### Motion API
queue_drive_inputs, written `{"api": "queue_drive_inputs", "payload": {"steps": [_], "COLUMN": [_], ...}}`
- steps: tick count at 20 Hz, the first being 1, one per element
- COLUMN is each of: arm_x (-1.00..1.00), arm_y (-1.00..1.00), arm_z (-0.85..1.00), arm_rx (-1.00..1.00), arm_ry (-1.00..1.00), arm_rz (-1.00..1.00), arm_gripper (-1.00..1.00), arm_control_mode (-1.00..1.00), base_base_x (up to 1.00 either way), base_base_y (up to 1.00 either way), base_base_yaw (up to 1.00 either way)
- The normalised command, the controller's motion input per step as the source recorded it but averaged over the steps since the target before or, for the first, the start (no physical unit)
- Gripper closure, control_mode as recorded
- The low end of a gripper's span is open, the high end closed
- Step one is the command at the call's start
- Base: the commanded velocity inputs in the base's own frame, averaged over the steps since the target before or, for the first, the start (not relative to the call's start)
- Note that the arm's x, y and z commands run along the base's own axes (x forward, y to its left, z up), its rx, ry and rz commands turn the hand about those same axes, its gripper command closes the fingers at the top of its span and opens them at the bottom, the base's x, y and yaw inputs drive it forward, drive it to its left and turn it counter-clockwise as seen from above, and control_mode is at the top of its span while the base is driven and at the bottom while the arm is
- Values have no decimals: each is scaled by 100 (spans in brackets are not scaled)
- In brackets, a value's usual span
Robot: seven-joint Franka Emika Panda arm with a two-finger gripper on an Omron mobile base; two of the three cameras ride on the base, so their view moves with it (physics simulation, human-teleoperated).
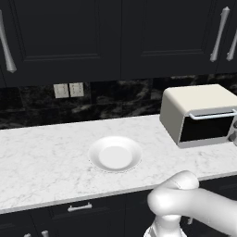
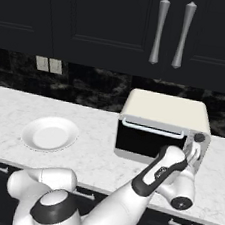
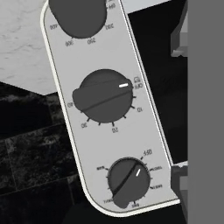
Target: Pick up the kebab skewer and baguette bread, and place them inside the toaster oven. Close the toaster oven door and start by setting the timer.
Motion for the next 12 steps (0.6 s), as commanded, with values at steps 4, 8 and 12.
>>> {"api": "queue_drive_inputs", "payload": {"steps": [4, 8, 12], "arm_x": [19, 3, 0], "arm_y": [-17, -26, -31], "arm_z": [-10, -6, -12], "arm_rx": [0, 0, 0], "arm_ry": [0, 0, 0], "arm_rz": [-8, -2, 0], "arm_gripper": [-100, -100, -100], "arm_control_mode": [-100, -100, -100], "base_base_x": [0, 0, 0], "base_base_y": [0, 0, 0], "base_base_yaw": [0, 0, 0]}}
